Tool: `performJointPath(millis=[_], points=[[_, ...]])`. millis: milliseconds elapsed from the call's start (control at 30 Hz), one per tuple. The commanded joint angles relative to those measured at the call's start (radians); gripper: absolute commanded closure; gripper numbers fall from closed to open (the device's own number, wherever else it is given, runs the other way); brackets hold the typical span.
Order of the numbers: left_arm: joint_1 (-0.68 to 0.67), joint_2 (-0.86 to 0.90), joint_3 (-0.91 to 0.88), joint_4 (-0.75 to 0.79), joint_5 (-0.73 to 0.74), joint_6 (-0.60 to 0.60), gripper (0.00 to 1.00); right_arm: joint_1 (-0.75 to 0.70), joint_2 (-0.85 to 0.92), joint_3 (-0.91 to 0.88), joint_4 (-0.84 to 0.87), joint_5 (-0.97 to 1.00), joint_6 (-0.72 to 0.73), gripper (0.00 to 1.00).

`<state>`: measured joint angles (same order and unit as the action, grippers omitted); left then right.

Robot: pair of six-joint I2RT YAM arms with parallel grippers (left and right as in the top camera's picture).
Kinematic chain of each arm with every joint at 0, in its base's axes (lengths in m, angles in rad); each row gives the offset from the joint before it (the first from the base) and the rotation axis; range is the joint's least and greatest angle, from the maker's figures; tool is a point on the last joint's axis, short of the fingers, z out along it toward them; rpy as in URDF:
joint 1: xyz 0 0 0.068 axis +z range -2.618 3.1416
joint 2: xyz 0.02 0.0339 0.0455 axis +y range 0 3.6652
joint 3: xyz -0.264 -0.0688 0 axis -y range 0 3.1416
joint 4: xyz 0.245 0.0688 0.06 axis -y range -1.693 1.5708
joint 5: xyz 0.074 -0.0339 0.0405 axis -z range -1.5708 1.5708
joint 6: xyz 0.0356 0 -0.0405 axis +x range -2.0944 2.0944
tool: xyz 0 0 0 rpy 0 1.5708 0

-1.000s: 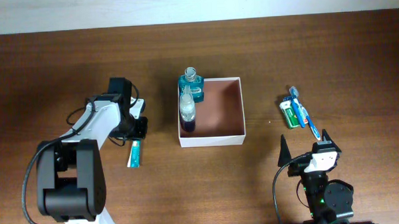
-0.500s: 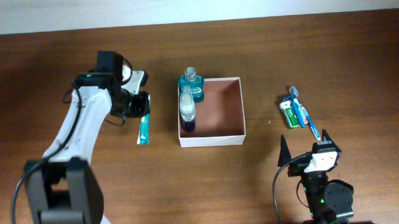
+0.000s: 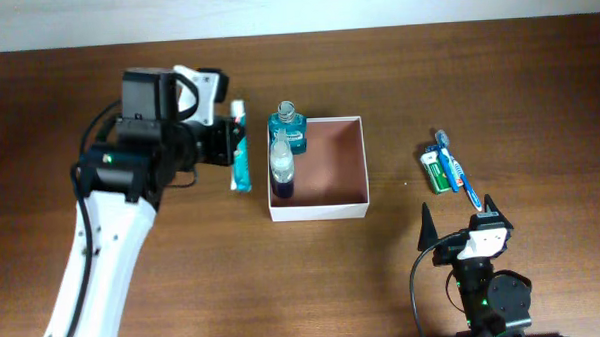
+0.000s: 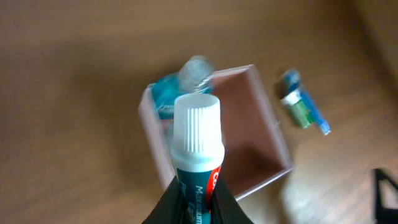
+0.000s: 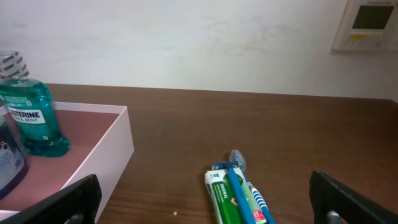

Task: Pack container
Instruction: 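Carry the toothpaste tube with left gripper into the box and release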

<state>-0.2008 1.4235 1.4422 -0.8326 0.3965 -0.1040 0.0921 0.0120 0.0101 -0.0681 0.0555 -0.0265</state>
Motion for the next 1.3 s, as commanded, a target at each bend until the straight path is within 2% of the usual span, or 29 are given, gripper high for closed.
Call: performJointPath(millis=[0,233,467,667,1000,1067,1167,1200,1267], points=[[-0.079,-0.018,0.019,0.058,-0.039,-0.101,0.89,-0.008,-0.006,-0.005,-0.008,0.005,0.000,0.01],[-0.273,0.067,0.019,0.222,-0.207,-0.197,0.92,-0.008,-0.006,-0.005,-0.008,0.005,0.000,0.01],[-0.425,0.197,0.019,0.317,-0.340,-0.226,0.92,-0.008,-0.006,-0.005,-0.008,0.005,0.000,0.01],[-0.479,0.271,0.019,0.350,-0.446,-0.225,0.92,-0.008,-0.006,-0.005,-0.008,0.005,0.000,0.01],[-0.483,0.282,0.019,0.339,-0.449,-0.225,0.91,-0.008,-0.006,-0.005,-0.008,0.005,0.000,0.02],[-0.483,0.282,0.019,0.332,-0.450,-0.225,0.84,-0.008,-0.006,-0.005,-0.008,0.005,0.000,0.01],[-0.483,0.282,0.019,0.330,-0.450,-0.225,0.82,-0.008,-0.006,-0.005,-0.008,0.005,0.000,0.01],[-0.483,0.282,0.019,0.330,-0.450,-0.225,0.79,-0.008,-0.006,-0.005,-0.008,0.005,0.000,0.01],[-0.483,0.282,0.019,0.330,-0.450,-0.225,0.67,-0.008,-0.006,-0.005,-0.008,0.005,0.000,0.01]])
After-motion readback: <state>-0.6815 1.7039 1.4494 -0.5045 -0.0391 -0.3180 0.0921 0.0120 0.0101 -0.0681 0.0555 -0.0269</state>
